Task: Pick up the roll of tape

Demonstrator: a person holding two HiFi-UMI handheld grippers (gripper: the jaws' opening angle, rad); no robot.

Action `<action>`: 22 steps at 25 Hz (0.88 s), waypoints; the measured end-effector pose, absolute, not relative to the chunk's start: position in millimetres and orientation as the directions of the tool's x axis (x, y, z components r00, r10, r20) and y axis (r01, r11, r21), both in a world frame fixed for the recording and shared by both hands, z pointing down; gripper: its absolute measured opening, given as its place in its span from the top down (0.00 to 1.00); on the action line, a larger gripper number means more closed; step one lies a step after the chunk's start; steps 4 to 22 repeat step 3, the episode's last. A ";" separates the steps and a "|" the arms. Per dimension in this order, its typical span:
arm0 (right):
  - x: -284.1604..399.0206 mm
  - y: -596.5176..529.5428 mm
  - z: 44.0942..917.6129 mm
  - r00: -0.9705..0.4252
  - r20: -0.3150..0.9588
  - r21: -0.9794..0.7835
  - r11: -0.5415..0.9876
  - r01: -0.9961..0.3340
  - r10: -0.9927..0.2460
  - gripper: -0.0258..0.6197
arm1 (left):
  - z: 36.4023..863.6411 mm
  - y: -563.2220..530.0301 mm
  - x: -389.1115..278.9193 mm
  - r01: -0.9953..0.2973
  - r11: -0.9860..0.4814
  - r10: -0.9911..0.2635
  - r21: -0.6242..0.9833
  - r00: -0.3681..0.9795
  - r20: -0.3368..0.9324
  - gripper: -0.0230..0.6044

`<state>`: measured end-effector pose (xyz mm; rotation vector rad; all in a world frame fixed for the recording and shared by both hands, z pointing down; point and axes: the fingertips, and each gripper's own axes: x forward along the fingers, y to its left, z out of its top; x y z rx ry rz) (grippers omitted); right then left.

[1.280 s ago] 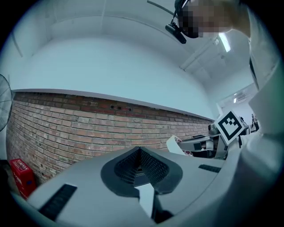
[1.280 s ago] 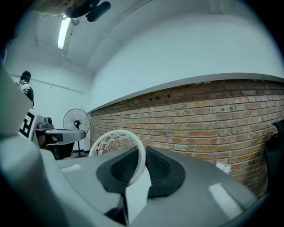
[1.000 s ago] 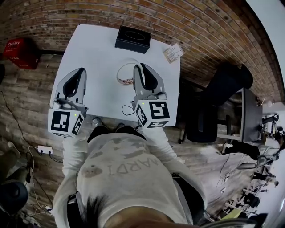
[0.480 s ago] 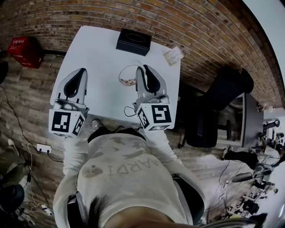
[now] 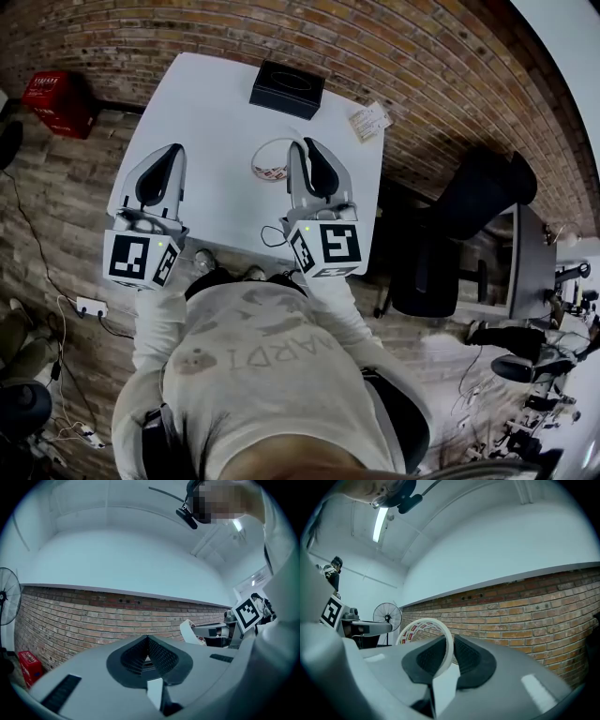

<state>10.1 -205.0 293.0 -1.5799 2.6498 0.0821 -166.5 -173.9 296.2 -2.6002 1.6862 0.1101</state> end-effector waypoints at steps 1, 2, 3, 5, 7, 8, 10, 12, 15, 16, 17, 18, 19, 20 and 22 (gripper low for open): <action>10.1 -204.6 293.4 -0.475 -0.076 0.018 0.475 -0.880 -0.877 0.86 | 296.4 -173.4 -166.5 -0.913 -0.407 -0.910 0.004 0.406 -0.082 0.95; 10.1 -204.1 293.7 -0.476 -0.076 0.018 0.476 -0.879 -0.876 0.86 | 296.7 -172.9 -166.4 -0.914 -0.406 -0.911 0.003 0.405 -0.082 0.95; 10.2 -203.7 294.0 -0.477 -0.077 0.018 0.477 -0.879 -0.876 0.86 | 297.0 -172.4 -166.4 -0.914 -0.405 -0.911 0.003 0.404 -0.082 0.95; 10.2 -203.7 294.0 -0.477 -0.077 0.018 0.477 -0.879 -0.876 0.86 | 297.0 -172.4 -166.4 -0.914 -0.405 -0.911 0.003 0.404 -0.082 0.95; 10.2 -203.7 294.0 -0.477 -0.077 0.018 0.477 -0.879 -0.876 0.86 | 297.0 -172.4 -166.4 -0.914 -0.405 -0.911 0.003 0.404 -0.082 0.95; 10.2 -203.7 294.0 -0.477 -0.077 0.018 0.477 -0.879 -0.876 0.86 | 297.0 -172.4 -166.4 -0.914 -0.405 -0.911 0.003 0.404 -0.082 0.95; 10.2 -203.7 294.0 -0.477 -0.077 0.018 0.477 -0.879 -0.876 0.86 | 297.0 -172.4 -166.4 -0.914 -0.405 -0.911 0.003 0.404 -0.082 0.95; 10.2 -203.7 294.0 -0.477 -0.077 0.018 0.477 -0.879 -0.876 0.86 | 297.0 -172.4 -166.4 -0.914 -0.405 -0.911 0.003 0.404 -0.082 0.95; 10.2 -203.7 294.0 -0.477 -0.077 0.018 0.477 -0.879 -0.876 0.86 | 297.0 -172.4 -166.4 -0.914 -0.405 -0.911 0.003 0.404 -0.082 0.95; 10.2 -203.7 294.0 -0.477 -0.077 0.018 0.477 -0.879 -0.876 0.86 | 297.0 -172.4 -166.4 -0.914 -0.405 -0.911 0.003 0.404 -0.082 0.95; 10.2 -203.7 294.0 -0.477 -0.077 0.018 0.477 -0.879 -0.876 0.86 | 297.0 -172.4 -166.4 -0.914 -0.405 -0.911 0.003 0.404 -0.082 0.95; 10.2 -203.7 294.0 -0.477 -0.077 0.018 0.477 -0.879 -0.876 0.86 | 297.0 -172.4 -166.4 -0.914 -0.405 -0.911 0.003 0.404 -0.082 0.95; 10.2 -203.7 294.0 -0.477 -0.077 0.018 0.477 -0.879 -0.876 0.86 | 297.0 -172.4 -166.4 -0.914 -0.405 -0.911 0.003 0.404 -0.082 0.95; 10.2 -203.7 294.0 -0.477 -0.077 0.018 0.477 -0.879 -0.876 0.86 | 297.0 -172.4 -166.4 -0.914 -0.405 -0.911 0.003 0.404 -0.082 0.95; 10.2 -203.7 294.0 -0.477 -0.077 0.018 0.477 -0.879 -0.876 0.86 | 297.0 -172.4 -166.4 -0.914 -0.405 -0.911 0.003 0.404 -0.082 0.95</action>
